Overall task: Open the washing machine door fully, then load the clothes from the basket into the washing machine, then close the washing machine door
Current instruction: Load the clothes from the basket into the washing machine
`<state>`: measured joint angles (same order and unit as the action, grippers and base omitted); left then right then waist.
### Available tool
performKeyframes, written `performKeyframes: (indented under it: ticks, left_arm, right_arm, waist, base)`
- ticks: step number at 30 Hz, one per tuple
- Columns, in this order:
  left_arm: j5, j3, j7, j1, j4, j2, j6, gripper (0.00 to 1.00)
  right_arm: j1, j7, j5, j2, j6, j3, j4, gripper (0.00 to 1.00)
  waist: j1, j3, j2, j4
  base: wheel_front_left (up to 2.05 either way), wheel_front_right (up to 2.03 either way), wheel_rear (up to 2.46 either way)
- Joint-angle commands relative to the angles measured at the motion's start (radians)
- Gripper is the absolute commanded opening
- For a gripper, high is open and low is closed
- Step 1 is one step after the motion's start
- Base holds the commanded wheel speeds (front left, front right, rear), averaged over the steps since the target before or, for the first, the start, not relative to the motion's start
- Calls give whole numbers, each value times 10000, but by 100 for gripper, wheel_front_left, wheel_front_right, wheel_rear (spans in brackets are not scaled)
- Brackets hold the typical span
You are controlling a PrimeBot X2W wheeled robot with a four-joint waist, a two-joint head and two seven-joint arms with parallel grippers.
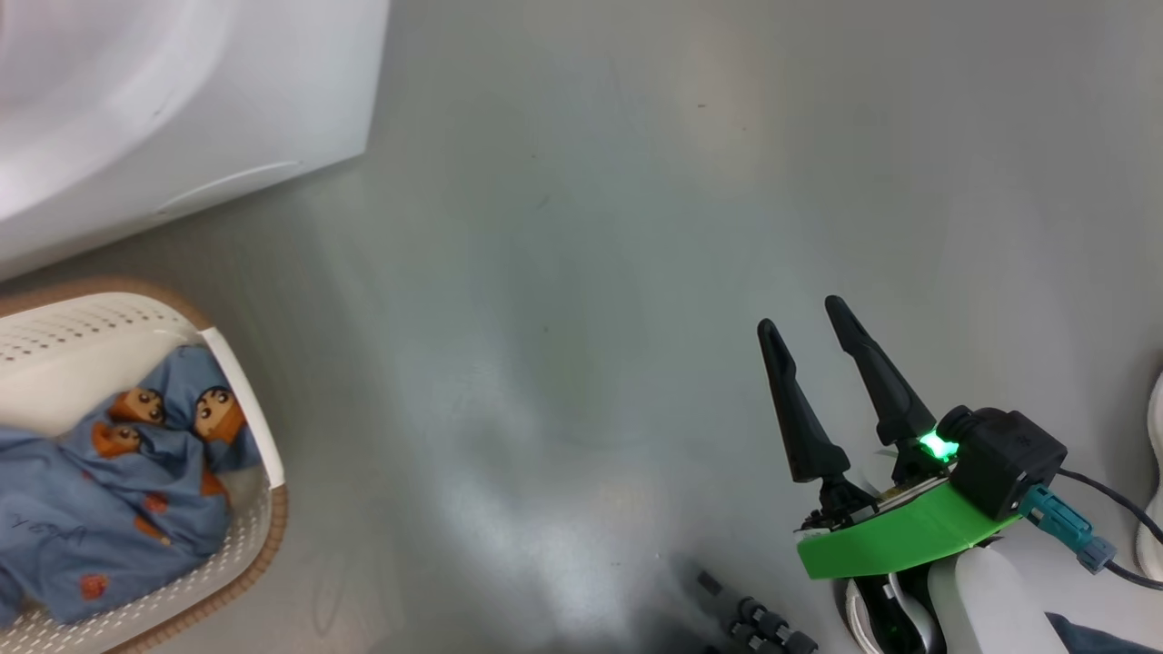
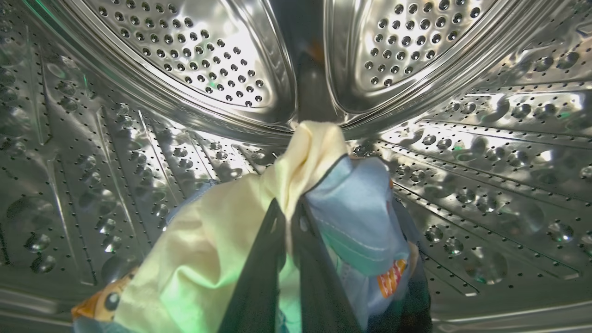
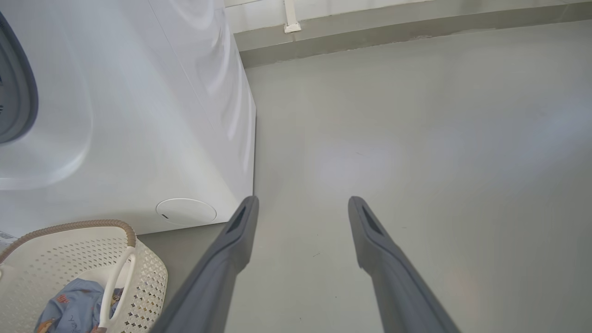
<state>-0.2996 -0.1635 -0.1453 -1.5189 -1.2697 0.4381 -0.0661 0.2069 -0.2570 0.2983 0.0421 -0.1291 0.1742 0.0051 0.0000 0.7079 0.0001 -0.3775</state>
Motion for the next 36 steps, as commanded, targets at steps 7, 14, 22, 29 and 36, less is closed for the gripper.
performKeyframes:
  ticks: [7, 14, 22, 29, 36]
  left_arm:
    - [-142, -65, -410, 168, 66, -100, -75, 100]
    - [-453, 50, -663, 822, -52, -565, -164, 100]
    - [-807, 198, -1009, 1778, -77, -1185, -157, 100]
    - [-982, 277, -1152, 2870, 195, -1636, -42, 100]
    - [-1021, 455, -1162, 4316, 1484, -2140, 1, 100]
  right_arm:
    - [-167, -48, -166, 81, -16, -22, -156, 100]
    - [-189, -48, -274, 81, -16, -249, -22, 100]
    - [-332, -48, -369, 81, -16, -555, 131, 100]
    - [-469, -48, -487, 81, -16, -735, 250, 100]
    - [-722, -48, -518, 81, -16, -1016, 318, 100]
  waist:
    - [0, -301, -1, 486]
    - [0, -856, -1, 881]
    - [0, -1742, -1, 1414]
    - [0, -2524, -1, 1837]
    - [0, -3169, -1, 2268]
  base:
    - [0, 0, 0]
    - [0, 0, 0]
    - [0, 0, 0]
    - [0, 0, 0]
    - [0, 0, 0]
